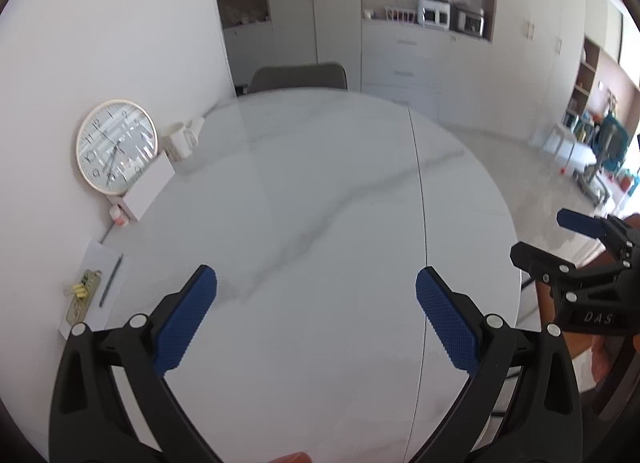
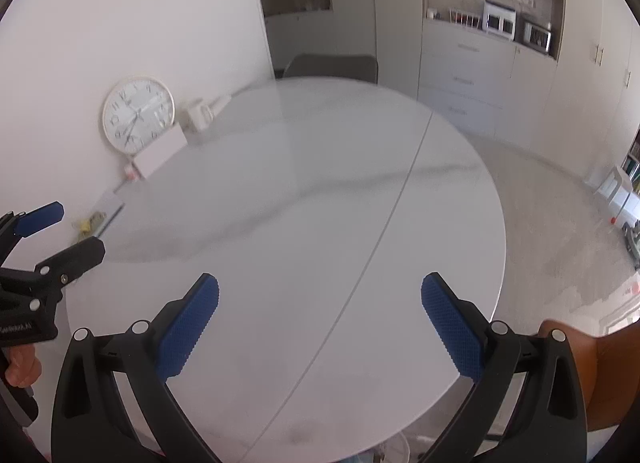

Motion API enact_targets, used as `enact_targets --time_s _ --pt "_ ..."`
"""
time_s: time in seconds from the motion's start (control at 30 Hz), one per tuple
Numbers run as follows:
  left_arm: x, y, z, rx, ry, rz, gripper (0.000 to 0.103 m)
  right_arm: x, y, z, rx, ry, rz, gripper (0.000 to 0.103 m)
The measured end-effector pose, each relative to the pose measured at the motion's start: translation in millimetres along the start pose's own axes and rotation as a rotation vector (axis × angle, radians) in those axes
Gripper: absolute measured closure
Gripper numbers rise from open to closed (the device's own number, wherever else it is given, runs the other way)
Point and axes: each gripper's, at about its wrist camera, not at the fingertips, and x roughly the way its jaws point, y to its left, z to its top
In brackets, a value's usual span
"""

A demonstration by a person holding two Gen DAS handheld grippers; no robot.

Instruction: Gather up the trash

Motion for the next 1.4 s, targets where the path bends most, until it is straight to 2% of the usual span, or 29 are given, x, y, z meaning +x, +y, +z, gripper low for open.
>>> enact_targets --time_s 0.1,0.33,0.5,0.6,0.77,1.4 --pt "-17 4 24 -0.007 -0.076 0.026 0.007 -17 2 20 -0.011 -0.055 -0.005 0.002" --pt "-80 3 86 -0.043 -0.288 0.088 0.007 -84 5 80 -0.038 -0.263 -0.019 0.002" --pt "-116 -3 103 -0.08 -0.382 0.16 0.007 -122 7 107 -0.059 -0.355 -0.013 0.002" --pt "-123 -11 105 -0.072 -0.393 0.201 0.007 -135 8 111 -0.058 -0.384 0.007 0.002" --pt "-120 -18 103 -0.064 -0.366 0.209 0.007 -135 9 108 -0.052 -0.372 0.033 0.002" --pt "-108 -17 101 -0.098 -0.325 0.196 0.007 -133 -2 97 -0.029 -0.347 0.042 0.002"
